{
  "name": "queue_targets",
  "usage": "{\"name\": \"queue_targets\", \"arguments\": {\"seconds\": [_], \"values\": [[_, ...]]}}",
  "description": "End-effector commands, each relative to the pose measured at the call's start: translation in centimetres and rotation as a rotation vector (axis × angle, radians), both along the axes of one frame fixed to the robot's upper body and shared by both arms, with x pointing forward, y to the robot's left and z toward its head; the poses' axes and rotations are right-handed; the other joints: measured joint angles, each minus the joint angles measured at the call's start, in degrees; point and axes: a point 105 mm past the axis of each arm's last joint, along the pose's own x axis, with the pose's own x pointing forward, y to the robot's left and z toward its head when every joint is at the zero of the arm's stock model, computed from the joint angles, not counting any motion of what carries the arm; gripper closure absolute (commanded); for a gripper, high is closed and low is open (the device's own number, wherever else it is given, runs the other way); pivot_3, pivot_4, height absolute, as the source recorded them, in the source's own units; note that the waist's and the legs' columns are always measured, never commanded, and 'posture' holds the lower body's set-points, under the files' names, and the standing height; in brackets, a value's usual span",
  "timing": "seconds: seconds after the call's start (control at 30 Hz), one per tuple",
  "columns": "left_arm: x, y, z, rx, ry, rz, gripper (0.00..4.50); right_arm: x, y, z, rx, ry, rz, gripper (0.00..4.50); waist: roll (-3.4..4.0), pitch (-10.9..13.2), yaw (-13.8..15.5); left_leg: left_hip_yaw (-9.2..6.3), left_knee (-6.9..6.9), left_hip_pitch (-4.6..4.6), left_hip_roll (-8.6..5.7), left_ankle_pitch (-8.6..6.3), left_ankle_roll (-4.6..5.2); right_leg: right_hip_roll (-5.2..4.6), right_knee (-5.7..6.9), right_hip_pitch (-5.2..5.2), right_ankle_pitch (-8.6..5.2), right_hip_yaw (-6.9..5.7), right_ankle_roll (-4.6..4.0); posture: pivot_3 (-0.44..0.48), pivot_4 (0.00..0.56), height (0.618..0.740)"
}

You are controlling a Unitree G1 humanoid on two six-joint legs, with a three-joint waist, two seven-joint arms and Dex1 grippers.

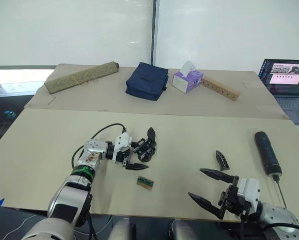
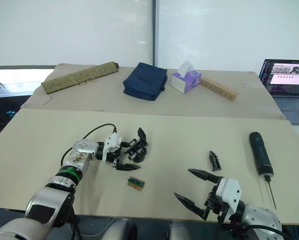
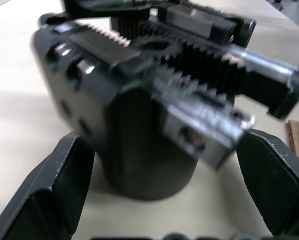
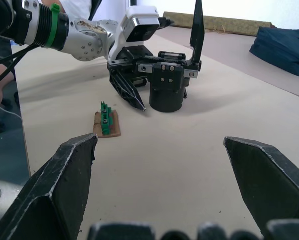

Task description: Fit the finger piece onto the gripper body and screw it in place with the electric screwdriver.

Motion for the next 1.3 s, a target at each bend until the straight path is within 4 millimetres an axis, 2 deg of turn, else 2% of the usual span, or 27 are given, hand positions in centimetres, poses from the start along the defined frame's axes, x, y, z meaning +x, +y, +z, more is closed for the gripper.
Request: {"name": "queue_targets", "arguments": {"seconds": [0.03,0.07,0.1,0.13,0.23,0.33,0.43,0.6,0.67,0.77,0.97,1.13,1.3], "values": [[0.4,-0.3,0.7,-0.005,-0.032,-0.01,0.07,-0.1,0.4,1.0,0.015,-0.048,0.009,0.0,0.0,0.0,0.0,-0.01,0.0,0.0,0.0,0.0,0.0,0.0,0.0,0.0,0.0,0.0,0.0,0.0,0.15,0.74],[0.5,-0.3,0.8,-0.004,-0.033,-0.006,0.07,-0.1,0.4,1.0,0.014,-0.05,0.006,0.0,0.0,0.0,0.0,-0.01,0.0,0.0,0.0,0.0,0.0,0.01,0.0,0.0,0.0,0.0,0.0,0.0,0.15,0.74],[0.5,-0.2,0.8,-0.004,-0.034,-0.004,0.6,0.0,0.4,1.0,0.014,-0.052,0.003,0.0,-0.01,0.0,0.0,-0.02,0.0,0.0,0.0,0.0,0.0,0.01,0.01,0.0,0.0,0.0,0.0,0.0,0.15,0.74],[0.5,-0.2,0.8,-0.001,-0.035,-0.005,0.86,0.0,0.3,1.0,0.014,-0.054,0.002,0.0,-0.01,0.0,0.0,-0.03,0.0,0.0,0.01,0.0,0.0,0.02,0.01,0.0,0.0,0.0,0.0,0.0,0.15,0.74],[0.4,0.2,0.4,0.011,-0.036,0.001,2.17,-0.1,0.4,0.9,0.012,-0.051,0.005,0.0,-0.01,0.0,-0.1,-0.06,-0.01,0.0,0.01,0.0,0.0,0.03,0.0,-0.01,0.0,0.0,0.0,0.0,0.15,0.74],[0.4,0.5,0.2,0.006,-0.037,0.029,2.15,-0.2,0.5,0.9,0.011,-0.049,0.006,0.0,-0.01,0.0,-0.1,-0.07,0.0,0.0,0.03,0.0,0.0,0.05,0.01,-0.01,0.0,0.0,0.0,0.0,0.15,0.74],[0.5,0.3,1.6,-0.104,-0.043,0.102,2.15,-0.2,0.3,0.9,0.015,-0.055,-0.012,0.0,-0.01,0.0,-0.5,-0.14,-0.02,0.02,0.06,0.0,0.0,0.05,0.03,-0.01,0.0,0.04,-0.01,0.0,0.15,0.74],[-1.1,-0.8,3.2,-0.188,-0.06,0.251,2.15,-0.6,0.2,0.7,0.012,-0.05,-0.027,0.0,0.01,0.0,-0.5,-0.25,-0.02,-0.01,0.12,0.0,0.0,0.04,0.08,-0.06,0.0,0.12,-0.01,0.0,0.15,0.74],[-1.9,-1.4,3.7,-0.185,-0.057,0.311,2.15,-0.4,0.3,1.2,0.045,-0.058,-0.054,0.0,0.0,0.0,-0.4,-0.25,-0.01,-0.01,0.15,0.0,-0.01,0.01,0.09,-0.06,0.0,0.18,-0.01,0.0,0.15,0.74],[-1.9,-1.8,4.0,-0.183,-0.066,0.445,2.15,-0.2,0.4,1.8,0.064,-0.073,-0.074,0.0,0.01,0.0,-0.1,-0.25,-0.01,0.02,0.15,0.0,-0.01,0.0,0.11,-0.06,0.0,0.23,-0.01,0.0,0.15,0.74],[-2.1,-2.7,3.0,-0.141,-0.098,0.509,2.15,-0.7,1.1,1.3,0.017,-0.055,-0.002,0.0,0.01,0.0,0.0,-0.22,-0.04,0.03,0.03,0.0,-0.01,0.03,0.03,-0.05,0.0,0.24,0.0,0.0,0.15,0.74],[-2.2,-3.0,1.6,-0.105,-0.06,0.489,2.15,-0.3,0.3,1.2,-0.003,-0.053,-0.008,0.0,0.01,0.0,-0.1,-0.2,-0.03,0.04,0.04,0.0,-0.01,0.06,0.04,-0.06,0.0,0.26,-0.02,0.0,0.15,0.74],[-2.4,-3.0,1.0,-0.104,-0.032,0.497,2.15,-0.6,0.2,1.1,-0.016,-0.049,-0.005,0.0,0.01,0.0,0.0,-0.2,-0.04,0.06,0.05,0.0,-0.01,0.07,0.03,-0.04,0.0,0.26,-0.02,0.0,0.15,0.74]]}}
